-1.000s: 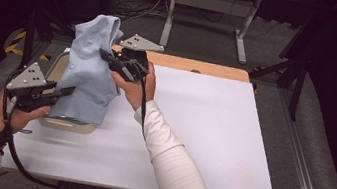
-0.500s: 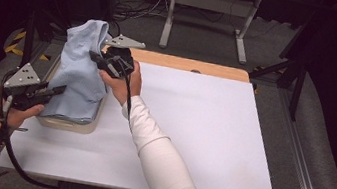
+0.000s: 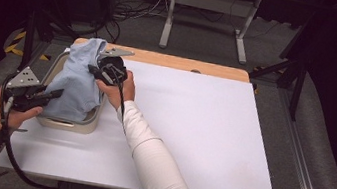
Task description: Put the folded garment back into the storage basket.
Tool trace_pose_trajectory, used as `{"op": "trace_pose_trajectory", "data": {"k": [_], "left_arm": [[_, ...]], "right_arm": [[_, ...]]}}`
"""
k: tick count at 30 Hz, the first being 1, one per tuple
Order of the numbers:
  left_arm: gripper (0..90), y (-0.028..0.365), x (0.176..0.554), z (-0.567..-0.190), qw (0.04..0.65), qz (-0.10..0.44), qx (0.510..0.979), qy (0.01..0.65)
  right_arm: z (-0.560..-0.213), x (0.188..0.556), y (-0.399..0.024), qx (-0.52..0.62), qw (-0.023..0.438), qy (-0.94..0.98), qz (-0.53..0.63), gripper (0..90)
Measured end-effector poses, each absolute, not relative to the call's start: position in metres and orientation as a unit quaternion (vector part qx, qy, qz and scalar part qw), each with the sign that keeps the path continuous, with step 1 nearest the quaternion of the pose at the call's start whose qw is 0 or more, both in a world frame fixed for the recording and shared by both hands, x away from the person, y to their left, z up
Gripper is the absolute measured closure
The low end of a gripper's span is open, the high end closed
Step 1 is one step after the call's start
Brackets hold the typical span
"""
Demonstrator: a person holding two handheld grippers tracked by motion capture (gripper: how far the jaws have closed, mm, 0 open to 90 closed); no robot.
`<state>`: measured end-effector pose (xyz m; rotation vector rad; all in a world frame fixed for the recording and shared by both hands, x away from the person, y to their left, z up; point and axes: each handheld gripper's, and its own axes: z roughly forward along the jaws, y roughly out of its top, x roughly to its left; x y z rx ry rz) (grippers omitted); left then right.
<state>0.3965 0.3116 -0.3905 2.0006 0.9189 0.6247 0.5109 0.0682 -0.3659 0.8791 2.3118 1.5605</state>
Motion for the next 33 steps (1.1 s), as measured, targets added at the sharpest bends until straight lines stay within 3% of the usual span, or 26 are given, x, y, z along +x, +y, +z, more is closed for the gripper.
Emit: {"op": "trace_pose_trajectory", "data": {"k": [2,5,7,13,16,17,19,21,29,33], "left_arm": [[68.5,0.31,0.396,-0.393,0.409,0.256,0.793,0.373],[47.9,0.31,0.398,-0.395,0.416,0.247,0.784,0.389],[39.5,0.313,0.397,-0.395,0.433,0.242,0.777,0.388],[27.8,0.316,0.395,-0.393,0.452,0.254,0.757,0.397],[37.7,0.315,0.395,-0.393,0.439,0.263,0.764,0.393],[44.6,0.314,0.395,-0.394,0.435,0.26,0.769,0.389],[66.8,0.315,0.395,-0.394,0.437,0.263,0.77,0.383],[73.7,0.316,0.396,-0.394,0.442,0.25,0.773,0.38],[76.0,0.312,0.398,-0.397,0.409,0.259,0.783,0.391],[76.3,0.308,0.403,-0.404,0.36,0.263,0.798,0.406]], "right_arm": [[-0.372,0.512,0.069,0.302,0.104,0.789,0.525,81.6],[-0.379,0.513,0.071,0.305,0.099,0.793,0.518,81.6],[-0.386,0.515,0.071,0.309,0.096,0.794,0.514,81.6],[-0.396,0.52,0.076,0.303,0.094,0.809,0.495,81.6],[-0.398,0.52,0.08,0.298,0.099,0.819,0.48,81.6],[-0.4,0.522,0.081,0.296,0.097,0.824,0.473,81.5],[-0.402,0.524,0.082,0.297,0.097,0.833,0.457,81.5],[-0.405,0.526,0.082,0.301,0.084,0.836,0.451,81.4],[-0.406,0.528,0.089,0.297,0.091,0.849,0.428,81.0],[-0.405,0.529,0.094,0.3,0.099,0.853,0.416,80.5]]}}
